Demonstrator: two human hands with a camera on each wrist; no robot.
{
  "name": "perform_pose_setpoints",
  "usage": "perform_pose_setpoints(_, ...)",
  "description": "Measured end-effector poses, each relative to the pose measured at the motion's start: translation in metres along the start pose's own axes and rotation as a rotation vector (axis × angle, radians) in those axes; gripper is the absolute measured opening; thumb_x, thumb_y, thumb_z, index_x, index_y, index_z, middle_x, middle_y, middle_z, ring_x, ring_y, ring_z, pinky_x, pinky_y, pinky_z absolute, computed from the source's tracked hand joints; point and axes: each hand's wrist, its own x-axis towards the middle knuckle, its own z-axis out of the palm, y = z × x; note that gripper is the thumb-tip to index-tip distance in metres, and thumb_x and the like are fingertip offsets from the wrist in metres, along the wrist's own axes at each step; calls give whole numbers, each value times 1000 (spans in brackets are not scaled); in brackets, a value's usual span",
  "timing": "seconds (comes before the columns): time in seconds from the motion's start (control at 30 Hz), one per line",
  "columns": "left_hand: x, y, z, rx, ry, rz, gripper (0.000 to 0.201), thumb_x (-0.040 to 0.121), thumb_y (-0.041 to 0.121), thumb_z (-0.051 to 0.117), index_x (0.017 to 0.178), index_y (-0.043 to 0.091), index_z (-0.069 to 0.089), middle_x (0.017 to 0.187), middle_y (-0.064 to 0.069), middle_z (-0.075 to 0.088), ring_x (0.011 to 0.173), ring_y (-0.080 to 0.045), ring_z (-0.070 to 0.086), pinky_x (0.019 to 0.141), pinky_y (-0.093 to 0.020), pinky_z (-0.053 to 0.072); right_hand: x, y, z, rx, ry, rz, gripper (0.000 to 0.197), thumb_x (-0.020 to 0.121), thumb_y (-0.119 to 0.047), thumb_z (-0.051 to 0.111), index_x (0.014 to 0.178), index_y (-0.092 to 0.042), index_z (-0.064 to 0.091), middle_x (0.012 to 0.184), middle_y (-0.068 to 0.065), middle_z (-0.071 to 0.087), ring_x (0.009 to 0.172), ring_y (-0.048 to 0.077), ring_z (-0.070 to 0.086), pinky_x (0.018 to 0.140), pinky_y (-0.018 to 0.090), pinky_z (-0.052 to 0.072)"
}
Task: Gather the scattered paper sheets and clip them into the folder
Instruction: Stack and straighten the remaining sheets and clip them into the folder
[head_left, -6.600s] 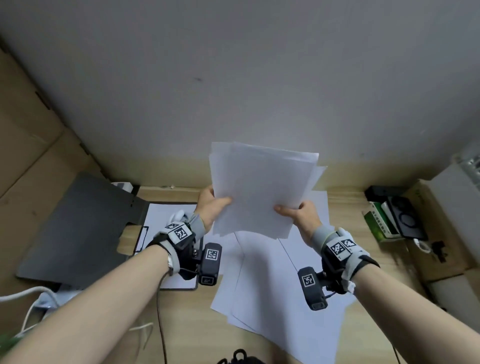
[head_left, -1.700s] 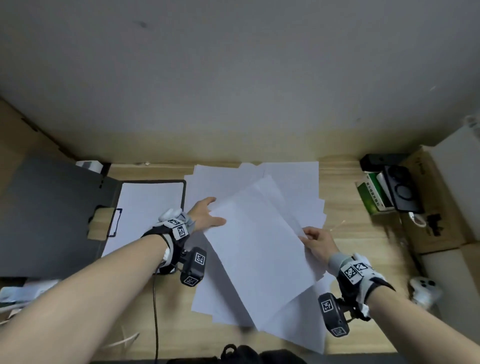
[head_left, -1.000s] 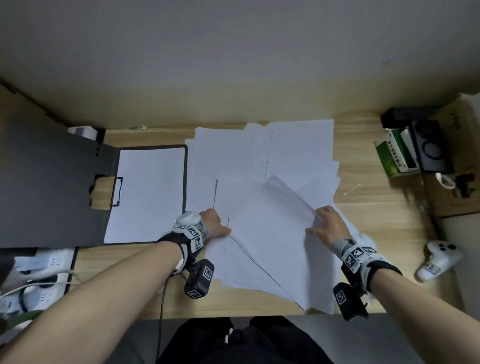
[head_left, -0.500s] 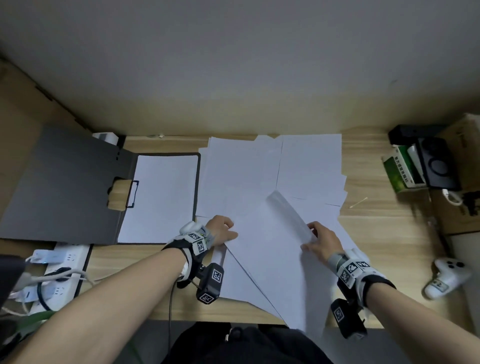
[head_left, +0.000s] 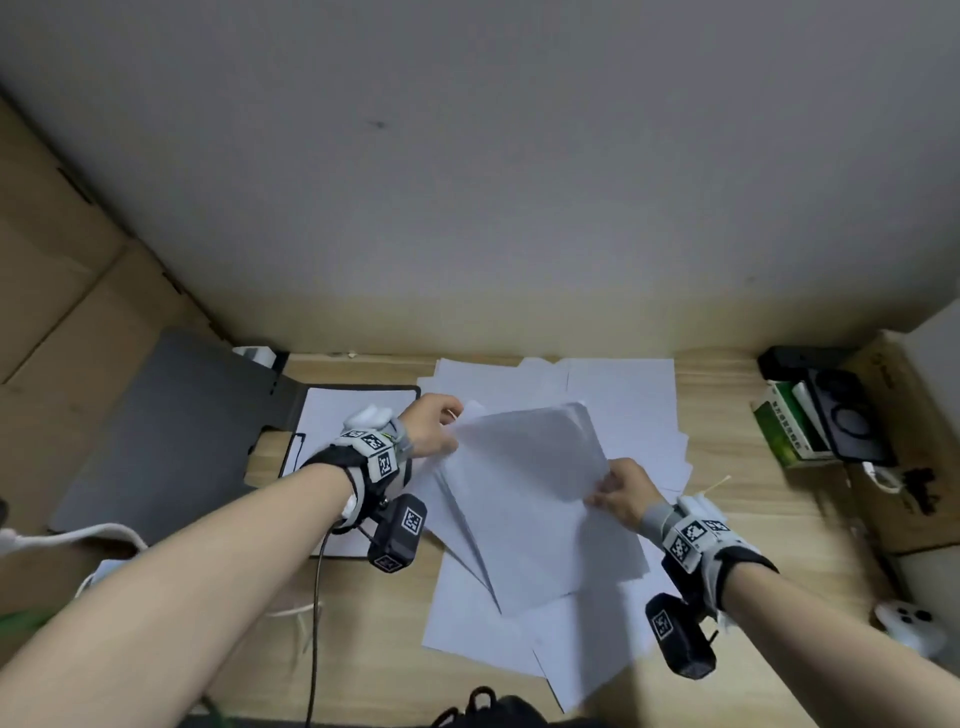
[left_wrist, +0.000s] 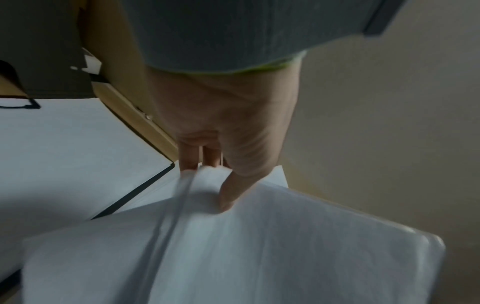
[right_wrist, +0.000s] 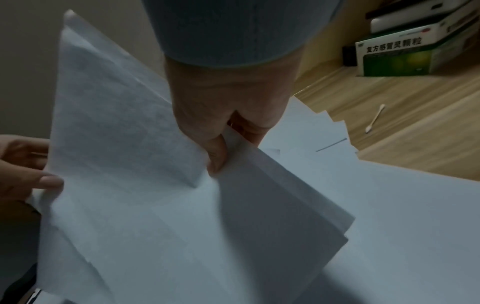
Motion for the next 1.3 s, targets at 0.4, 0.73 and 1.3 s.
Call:
perform_pose_setpoints(0.4,-1,32,-37,89,-28,272,29,76,-7,56,85,18,67,69,18,56,59,1,48,54,-10,36,20,-43,1,52,-93,-97,20,71,-1,63,89,-8,69,85,3,69,76,18,62,75,39,56)
perform_pose_setpoints(0.73,9,23,-38,-60,55,239,12,80,5,71,92,5,75,64,2,45,59,-12,39,58,-22,34,31,-53,0,-201,-66,-152,6,76,-9,65,72,-14,64,89,-4,61,88,22,61,73,37,52)
perform_pose_setpoints(1.3,16,2,-46,-101,410,-106,97,77,35,77,150,5,22,153,-14,33,141,-30,33,113,-46,33,46,-92,-28,403,151,-52,22,83,0,72,66,-7,61,66,5,57,57,16,50,50,24,44)
